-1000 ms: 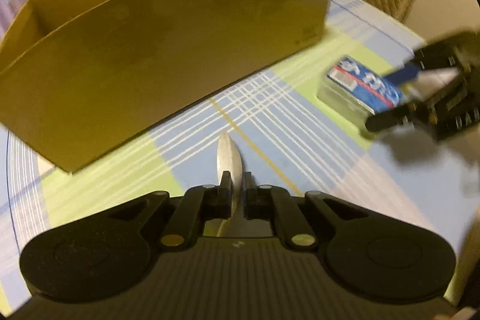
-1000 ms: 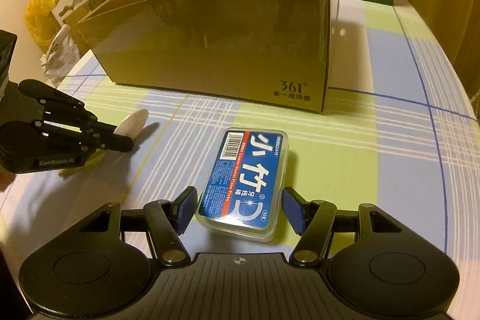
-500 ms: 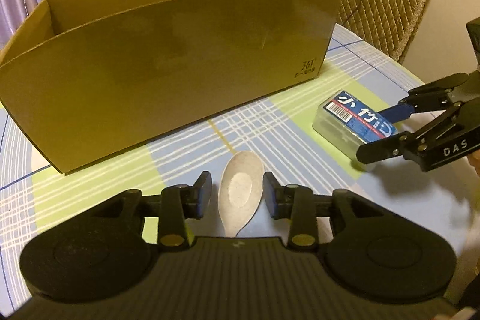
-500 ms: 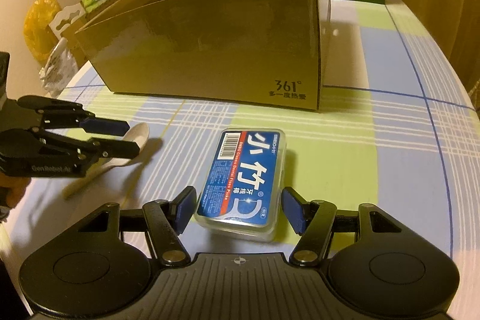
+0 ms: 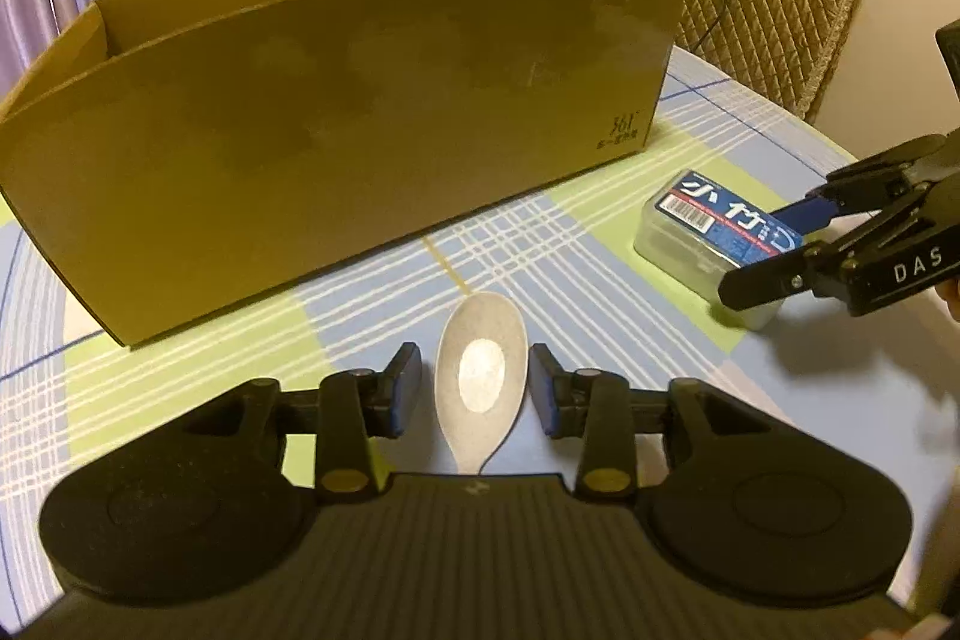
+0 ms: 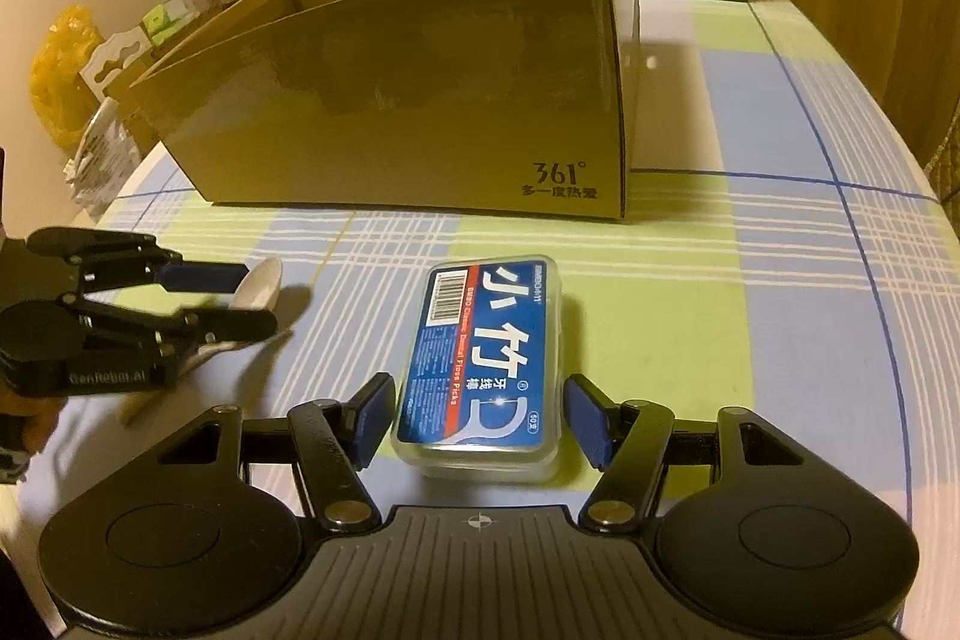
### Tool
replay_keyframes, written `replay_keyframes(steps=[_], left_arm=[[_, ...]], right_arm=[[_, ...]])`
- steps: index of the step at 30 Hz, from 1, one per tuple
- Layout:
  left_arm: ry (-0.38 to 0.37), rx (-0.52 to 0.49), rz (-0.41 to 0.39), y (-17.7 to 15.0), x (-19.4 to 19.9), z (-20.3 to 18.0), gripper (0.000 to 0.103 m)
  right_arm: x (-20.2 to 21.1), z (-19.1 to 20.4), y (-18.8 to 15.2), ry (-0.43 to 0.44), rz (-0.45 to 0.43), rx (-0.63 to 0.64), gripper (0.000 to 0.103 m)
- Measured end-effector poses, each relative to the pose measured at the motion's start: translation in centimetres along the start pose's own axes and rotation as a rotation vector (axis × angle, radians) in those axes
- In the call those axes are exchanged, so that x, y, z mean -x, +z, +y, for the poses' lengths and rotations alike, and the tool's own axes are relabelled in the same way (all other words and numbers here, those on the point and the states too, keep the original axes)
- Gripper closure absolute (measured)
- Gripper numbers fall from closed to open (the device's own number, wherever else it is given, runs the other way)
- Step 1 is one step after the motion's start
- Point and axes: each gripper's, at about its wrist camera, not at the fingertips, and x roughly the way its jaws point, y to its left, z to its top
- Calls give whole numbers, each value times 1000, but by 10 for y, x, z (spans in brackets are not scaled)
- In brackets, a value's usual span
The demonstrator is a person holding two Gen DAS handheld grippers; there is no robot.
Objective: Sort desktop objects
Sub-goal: 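Adjust the spoon grip with the left tool while the right tool holds the toothpick case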
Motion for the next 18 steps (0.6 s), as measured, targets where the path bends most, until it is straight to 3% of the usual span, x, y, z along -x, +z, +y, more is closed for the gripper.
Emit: replay_keyframes(steps=[4,8,10,18], left_arm=[[-7,4,7,-2,-6,-1,60],[4,11,-4,-1,-3,-2,67],[12,8,3,-2,-5,-3,75],[42,11,0,-1,-5,-7,75]], right_arm=[[0,0,0,-14,-5,-10,42],[1,-1,0,-23,-13,-21,33],[0,-1,0,-24,-18,-29,29],[-5,5,3,-39,-20,-21,29]])
